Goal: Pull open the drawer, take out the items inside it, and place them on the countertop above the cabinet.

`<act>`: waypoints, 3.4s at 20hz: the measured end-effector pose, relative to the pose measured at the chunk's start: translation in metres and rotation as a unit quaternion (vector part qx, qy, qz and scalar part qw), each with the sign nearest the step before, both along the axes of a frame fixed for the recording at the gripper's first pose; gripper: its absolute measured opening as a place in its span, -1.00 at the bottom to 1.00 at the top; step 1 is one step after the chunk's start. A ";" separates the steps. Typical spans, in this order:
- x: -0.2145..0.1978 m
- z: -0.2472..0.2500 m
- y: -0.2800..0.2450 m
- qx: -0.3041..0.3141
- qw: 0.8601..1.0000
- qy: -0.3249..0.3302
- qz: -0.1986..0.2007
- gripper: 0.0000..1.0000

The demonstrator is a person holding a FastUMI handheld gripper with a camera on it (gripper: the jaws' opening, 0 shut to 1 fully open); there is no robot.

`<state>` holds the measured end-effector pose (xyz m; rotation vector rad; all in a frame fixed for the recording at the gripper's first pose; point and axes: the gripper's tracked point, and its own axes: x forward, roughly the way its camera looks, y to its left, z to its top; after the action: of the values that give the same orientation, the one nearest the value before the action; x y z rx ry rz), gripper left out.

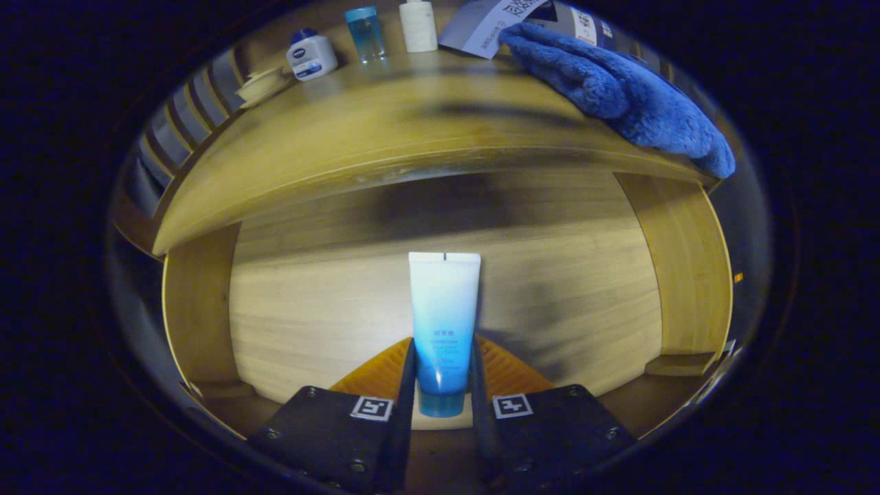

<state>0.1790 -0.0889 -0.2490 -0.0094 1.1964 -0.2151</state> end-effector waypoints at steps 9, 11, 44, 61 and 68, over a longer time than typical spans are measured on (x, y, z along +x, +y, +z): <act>-0.021 0.059 0.042 0.045 0.981 -0.170 0.078 -0.24; -0.023 0.082 0.048 0.049 0.968 -0.231 0.090 -0.24; 0.112 0.143 0.032 -0.006 0.919 -0.391 0.053 -0.25; 0.152 0.100 0.022 -0.032 0.936 -0.351 0.013 -0.12; 0.122 0.122 0.016 -0.026 0.937 -0.348 -0.007 0.80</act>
<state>0.3011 -0.0733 -0.1273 0.0274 0.4827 -0.2358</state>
